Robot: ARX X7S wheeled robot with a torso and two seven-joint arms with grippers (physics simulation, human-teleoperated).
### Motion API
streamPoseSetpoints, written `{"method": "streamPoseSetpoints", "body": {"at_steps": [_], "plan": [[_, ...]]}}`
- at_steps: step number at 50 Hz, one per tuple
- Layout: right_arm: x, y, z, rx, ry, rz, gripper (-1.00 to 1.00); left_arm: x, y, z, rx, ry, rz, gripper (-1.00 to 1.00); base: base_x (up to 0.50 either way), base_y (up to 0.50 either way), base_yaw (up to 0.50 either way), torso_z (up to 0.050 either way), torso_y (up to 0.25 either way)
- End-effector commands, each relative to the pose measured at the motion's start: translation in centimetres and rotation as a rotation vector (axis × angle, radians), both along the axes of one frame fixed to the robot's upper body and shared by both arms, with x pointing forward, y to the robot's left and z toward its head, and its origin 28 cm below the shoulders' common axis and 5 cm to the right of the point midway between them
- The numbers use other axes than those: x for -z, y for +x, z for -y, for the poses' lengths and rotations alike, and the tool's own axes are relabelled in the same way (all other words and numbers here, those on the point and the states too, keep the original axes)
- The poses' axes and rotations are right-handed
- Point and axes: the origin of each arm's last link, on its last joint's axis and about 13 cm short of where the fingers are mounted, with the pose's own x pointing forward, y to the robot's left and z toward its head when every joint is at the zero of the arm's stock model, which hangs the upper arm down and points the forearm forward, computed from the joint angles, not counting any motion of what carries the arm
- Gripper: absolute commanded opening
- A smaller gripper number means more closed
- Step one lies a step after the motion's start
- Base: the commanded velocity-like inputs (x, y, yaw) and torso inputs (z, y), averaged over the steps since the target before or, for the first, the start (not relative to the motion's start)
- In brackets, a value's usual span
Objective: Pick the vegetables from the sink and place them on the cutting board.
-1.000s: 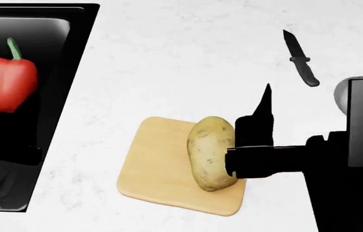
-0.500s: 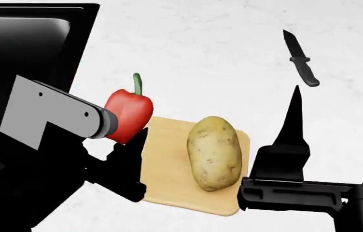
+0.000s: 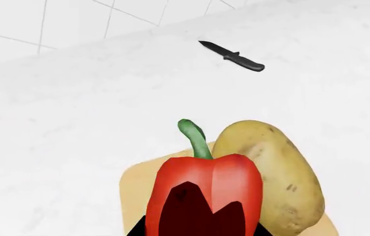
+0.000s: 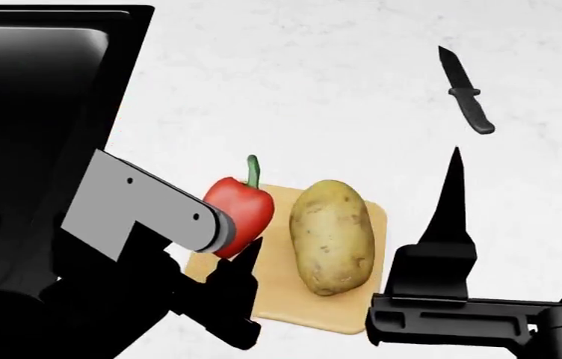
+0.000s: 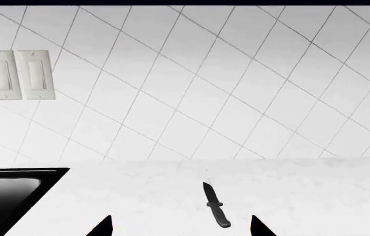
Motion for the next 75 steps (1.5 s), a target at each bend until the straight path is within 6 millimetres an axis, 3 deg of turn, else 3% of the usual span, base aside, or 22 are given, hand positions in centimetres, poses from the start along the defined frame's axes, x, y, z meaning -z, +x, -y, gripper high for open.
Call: {"method": "streamPoseSetpoints", "body": {"at_steps": [1, 16, 17, 33, 40, 50, 58, 65, 75], "plan": [[0.1, 0.0, -0.1, -0.018, 0.004, -0.003, 1.0, 0.3, 0.0, 0.6, 0.024, -0.052, -0.019, -1.0, 0.0, 0.0, 0.0, 0.0, 0.0], [0.4, 0.3, 0.0, -0.019, 0.015, -0.01, 1.0, 1.4, 0.9, 0.8, 0.005, -0.035, -0.043, -1.0, 0.0, 0.0, 0.0, 0.001, 0.0], [0.4, 0.3, 0.0, -0.019, 0.016, -0.011, 1.0, 1.4, 0.8, 0.8, 0.006, -0.034, -0.044, 1.0, 0.0, 0.0, 0.0, 0.0, 0.0], [0.6, 0.4, -0.1, -0.033, 0.031, -0.024, 1.0, -1.0, -0.8, 0.3, 0.01, -0.111, -0.026, 1.0, 0.0, 0.0, 0.0, 0.0, 0.0], [0.7, 0.9, 0.1, -0.026, 0.026, -0.038, 1.0, -3.0, -1.5, -1.6, -0.017, -0.154, 0.022, 1.0, 0.0, 0.0, 0.0, 0.0, 0.0], [-2.5, 2.5, 0.7, -0.001, -0.096, -0.059, 1.0, -5.5, -1.2, -5.8, -0.139, -0.231, 0.089, 1.0, 0.0, 0.0, 0.0, 0.0, 0.0], [-5.5, 4.5, 2.2, -0.026, -0.084, -0.075, 1.0, -8.2, 0.3, -8.8, -0.266, -0.264, 0.164, 1.0, 0.0, 0.0, 0.0, 0.0, 0.0], [-9.5, 6.8, 2.8, -0.056, -0.119, -0.063, 1.0, -12.3, 0.8, -9.1, -0.29, -0.225, 0.286, 1.0, 0.0, 0.0, 0.0, 0.0, 0.0], [-14.4, 8.1, 4.3, -0.072, -0.113, -0.036, 1.0, -14.7, 2.1, -9.9, -0.35, -0.207, 0.291, 1.0, 0.0, 0.0, 0.0, 0.0, 0.0]]}}
